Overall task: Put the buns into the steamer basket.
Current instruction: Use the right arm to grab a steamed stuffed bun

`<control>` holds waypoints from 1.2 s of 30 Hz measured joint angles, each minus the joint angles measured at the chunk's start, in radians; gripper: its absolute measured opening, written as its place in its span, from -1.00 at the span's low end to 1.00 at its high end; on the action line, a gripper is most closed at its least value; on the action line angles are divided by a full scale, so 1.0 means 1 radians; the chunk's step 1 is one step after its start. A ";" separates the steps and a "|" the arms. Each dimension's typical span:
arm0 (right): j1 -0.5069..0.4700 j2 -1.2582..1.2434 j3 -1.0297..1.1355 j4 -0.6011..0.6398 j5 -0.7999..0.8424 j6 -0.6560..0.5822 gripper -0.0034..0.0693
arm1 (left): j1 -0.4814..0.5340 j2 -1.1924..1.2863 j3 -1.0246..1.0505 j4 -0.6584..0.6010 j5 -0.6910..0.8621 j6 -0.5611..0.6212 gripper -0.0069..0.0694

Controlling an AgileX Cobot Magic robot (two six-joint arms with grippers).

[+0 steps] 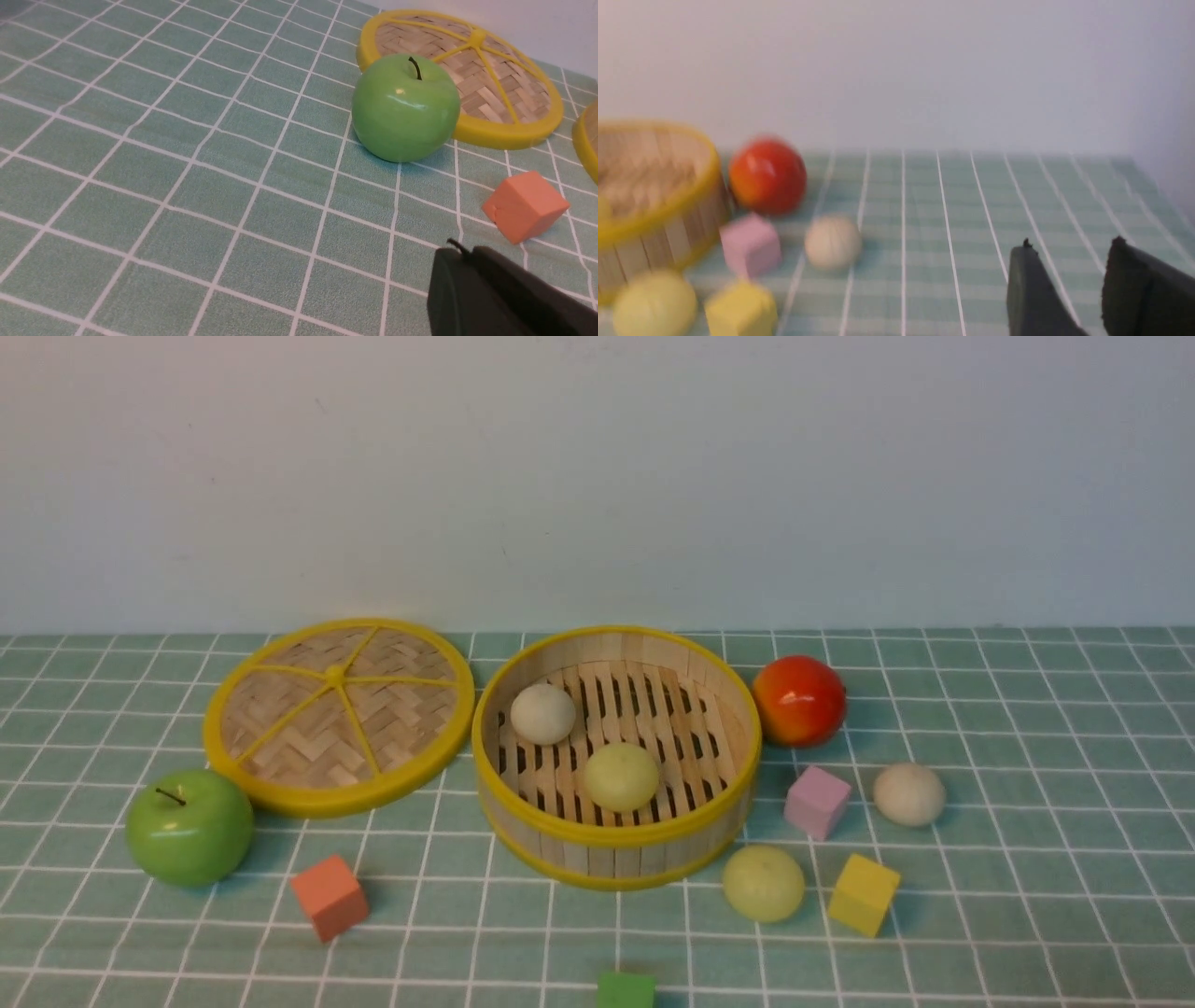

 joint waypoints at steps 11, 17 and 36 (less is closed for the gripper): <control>0.000 0.001 -0.099 0.105 -0.266 0.068 -0.25 | 0.000 0.000 0.000 0.000 0.000 0.000 -0.75; 0.000 0.155 -0.434 0.158 -0.001 0.072 -0.25 | 0.000 0.000 0.000 0.000 0.000 0.000 -0.75; 0.000 1.134 -0.729 0.343 0.468 -0.109 -0.25 | 0.000 0.000 0.000 0.000 0.000 0.000 -0.72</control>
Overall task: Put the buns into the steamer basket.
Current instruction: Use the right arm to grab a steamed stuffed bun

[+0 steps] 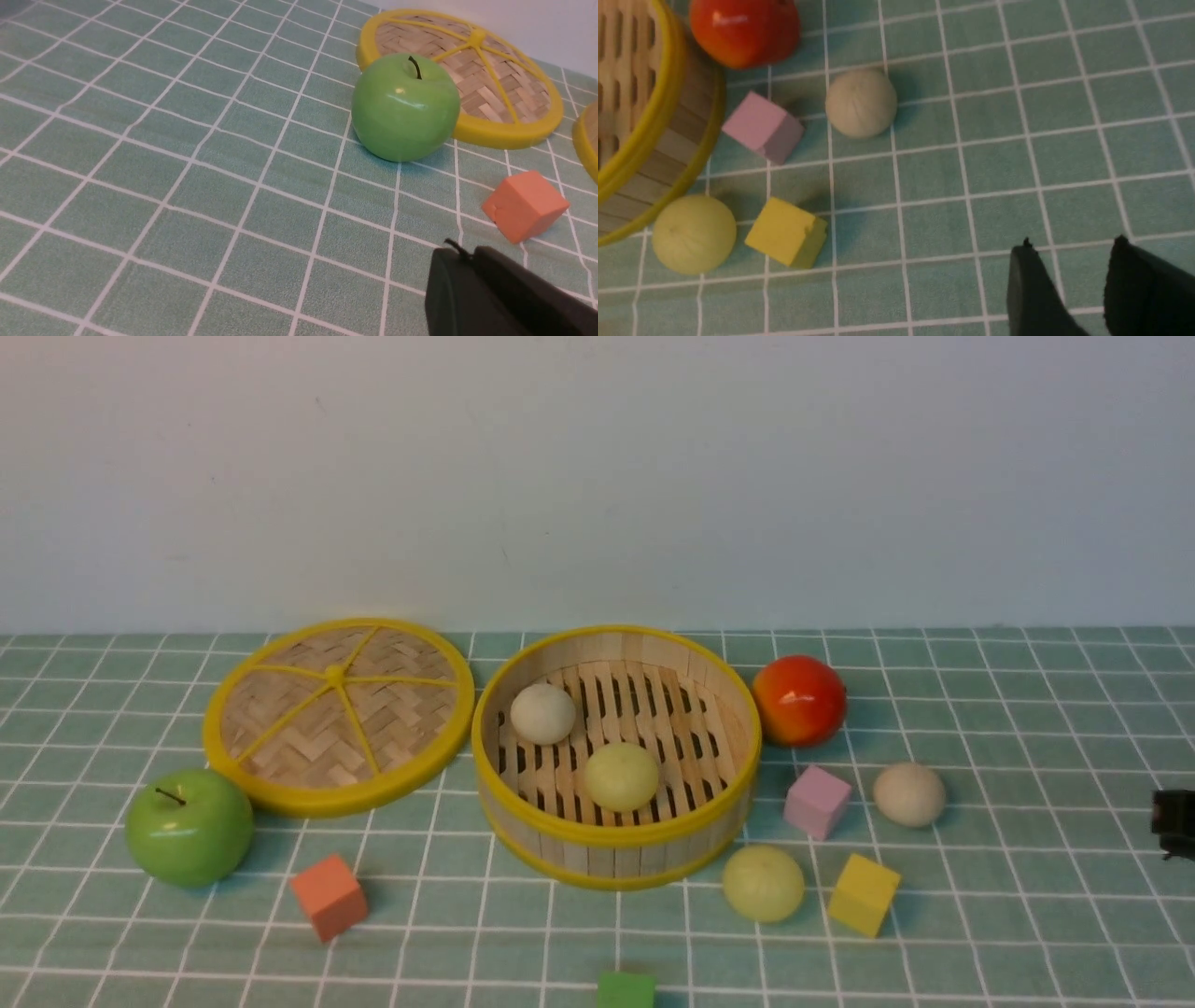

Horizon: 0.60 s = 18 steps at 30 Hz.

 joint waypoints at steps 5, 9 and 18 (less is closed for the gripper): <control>0.008 0.212 -0.140 0.081 0.034 -0.098 -0.25 | 0.000 0.000 0.000 0.000 0.000 0.000 -0.72; 0.087 0.418 -0.291 0.099 0.054 -0.118 -0.25 | 0.000 0.000 0.000 0.000 0.000 0.000 -0.72; 0.138 0.745 -0.590 0.056 0.121 -0.079 -0.25 | 0.000 0.000 0.000 0.000 0.000 0.000 -0.68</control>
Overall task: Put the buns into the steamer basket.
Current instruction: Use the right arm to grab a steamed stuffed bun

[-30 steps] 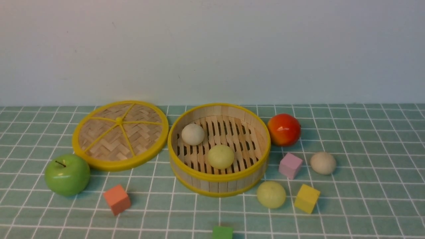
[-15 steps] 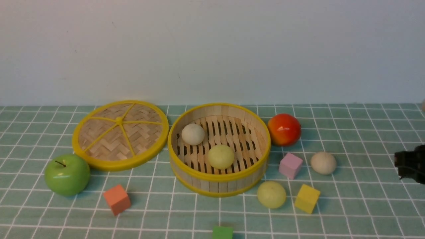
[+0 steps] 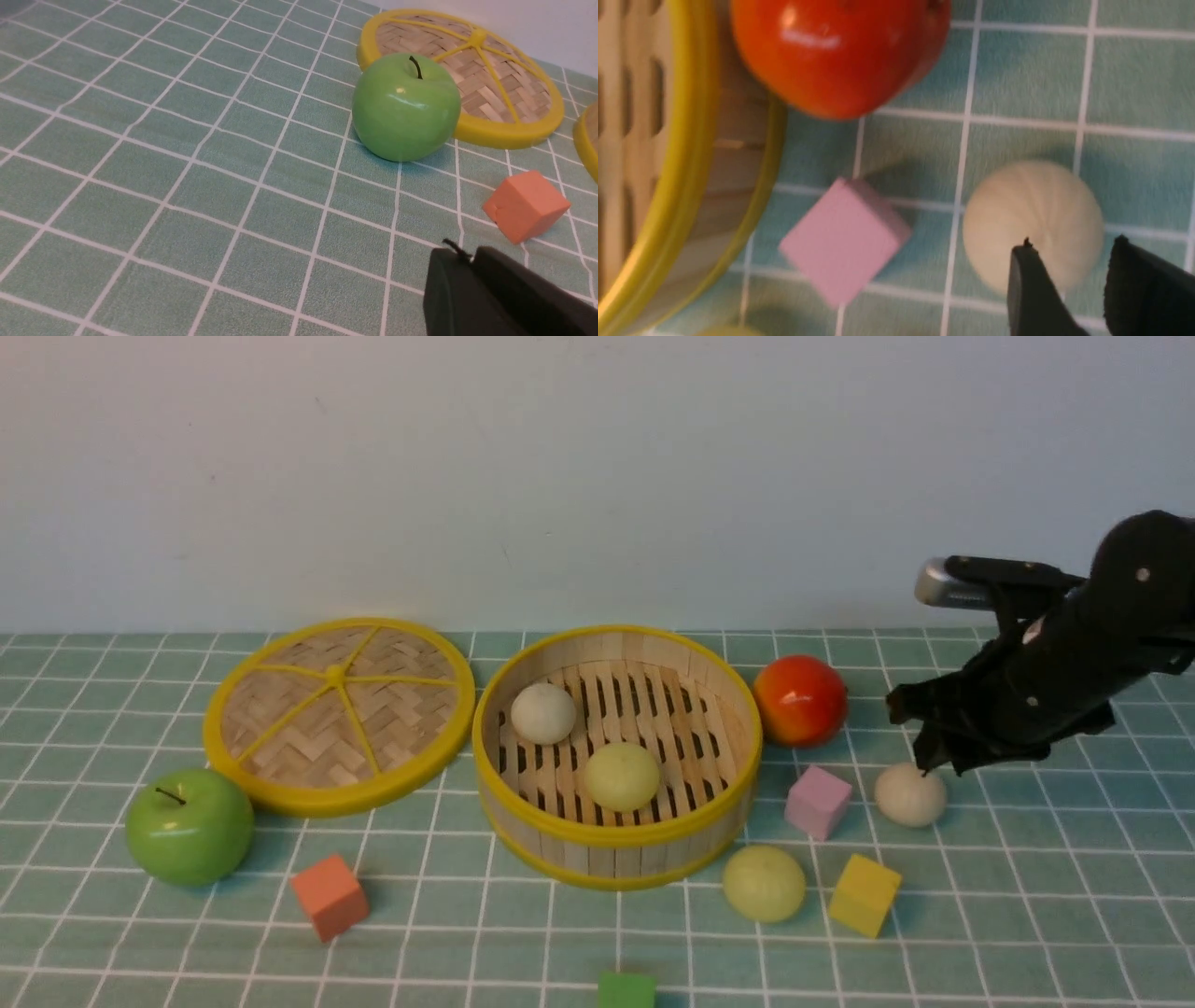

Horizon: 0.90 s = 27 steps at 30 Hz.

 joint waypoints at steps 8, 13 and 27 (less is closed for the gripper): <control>0.000 0.097 -0.048 0.000 -0.015 0.020 -0.25 | 0.000 0.000 0.000 0.000 0.000 0.000 -0.66; 0.000 0.099 -0.049 0.005 -0.019 0.022 -0.25 | 0.000 0.000 0.000 0.000 0.000 0.000 -0.63; 0.000 0.056 -0.064 0.002 0.032 0.023 -0.25 | 0.000 0.000 0.000 0.000 0.000 0.000 -0.61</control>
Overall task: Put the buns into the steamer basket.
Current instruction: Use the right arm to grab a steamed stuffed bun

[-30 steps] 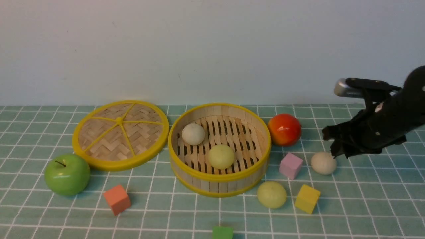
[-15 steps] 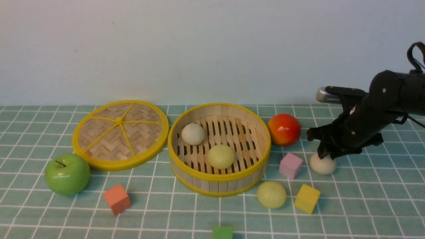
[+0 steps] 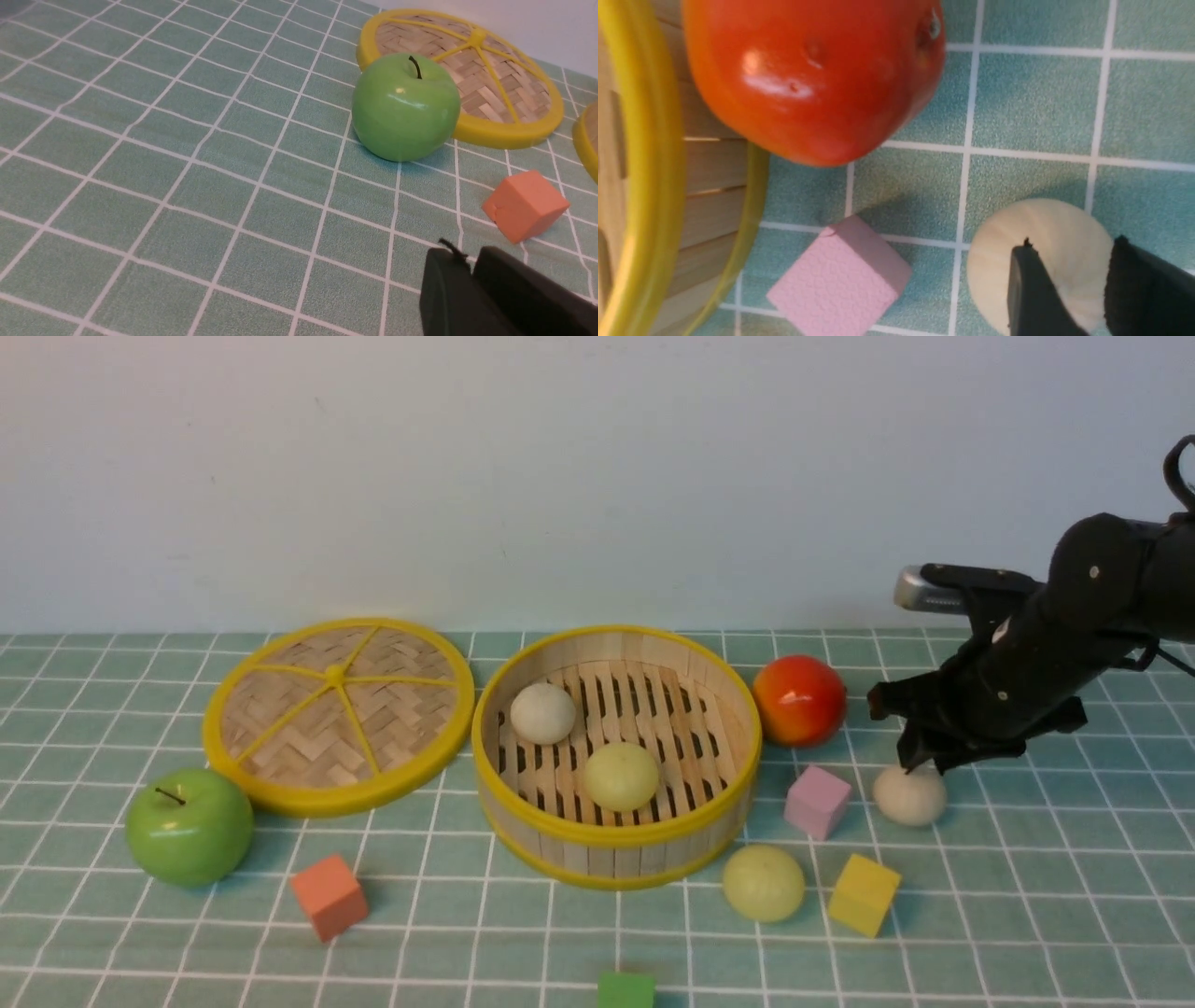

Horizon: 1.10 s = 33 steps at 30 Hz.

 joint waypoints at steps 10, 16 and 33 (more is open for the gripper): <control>0.000 0.006 -0.004 0.008 0.014 0.000 -0.25 | 0.000 0.000 0.000 0.000 0.000 0.000 -0.58; 0.000 0.038 -0.004 0.026 0.025 0.000 -0.25 | 0.000 0.000 0.000 0.000 0.000 0.000 -0.57; 0.000 0.060 -0.035 -0.043 0.076 -0.017 -0.90 | 0.000 0.000 0.000 0.000 0.000 0.000 -0.53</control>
